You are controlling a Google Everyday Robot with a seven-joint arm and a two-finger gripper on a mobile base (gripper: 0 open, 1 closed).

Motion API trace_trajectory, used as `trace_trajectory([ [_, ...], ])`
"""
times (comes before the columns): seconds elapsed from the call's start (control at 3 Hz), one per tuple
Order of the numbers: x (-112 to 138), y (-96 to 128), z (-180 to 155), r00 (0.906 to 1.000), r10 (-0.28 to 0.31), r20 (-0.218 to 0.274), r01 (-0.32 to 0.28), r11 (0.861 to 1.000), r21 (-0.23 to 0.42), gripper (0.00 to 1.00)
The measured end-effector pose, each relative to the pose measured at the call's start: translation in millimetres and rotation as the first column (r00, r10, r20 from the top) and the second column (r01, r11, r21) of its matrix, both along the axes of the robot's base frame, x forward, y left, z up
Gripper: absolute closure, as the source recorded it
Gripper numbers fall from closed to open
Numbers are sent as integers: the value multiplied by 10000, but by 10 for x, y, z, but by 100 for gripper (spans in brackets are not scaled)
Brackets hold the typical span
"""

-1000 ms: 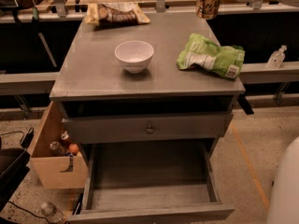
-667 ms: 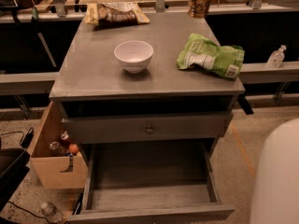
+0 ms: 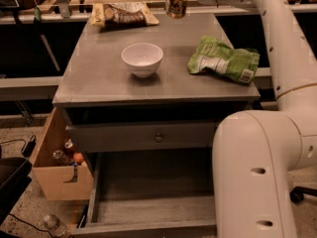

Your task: Pick orange can from middle drawer and place on counter

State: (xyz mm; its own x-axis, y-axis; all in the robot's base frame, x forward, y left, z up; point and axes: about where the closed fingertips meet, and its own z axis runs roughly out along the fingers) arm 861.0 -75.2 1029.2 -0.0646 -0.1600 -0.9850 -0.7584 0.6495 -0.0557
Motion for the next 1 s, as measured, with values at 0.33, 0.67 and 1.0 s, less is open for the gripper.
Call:
trace_trajectory([
  [0.33,245,260,-226,9993,-146,-334,151,9998,155,100],
  [0.67,483,431,-533,9963,-717,-470,672,9936,-908,100],
  [1.0,598,557,-789,9938,-877,-680,775,9870,-1407,100],
])
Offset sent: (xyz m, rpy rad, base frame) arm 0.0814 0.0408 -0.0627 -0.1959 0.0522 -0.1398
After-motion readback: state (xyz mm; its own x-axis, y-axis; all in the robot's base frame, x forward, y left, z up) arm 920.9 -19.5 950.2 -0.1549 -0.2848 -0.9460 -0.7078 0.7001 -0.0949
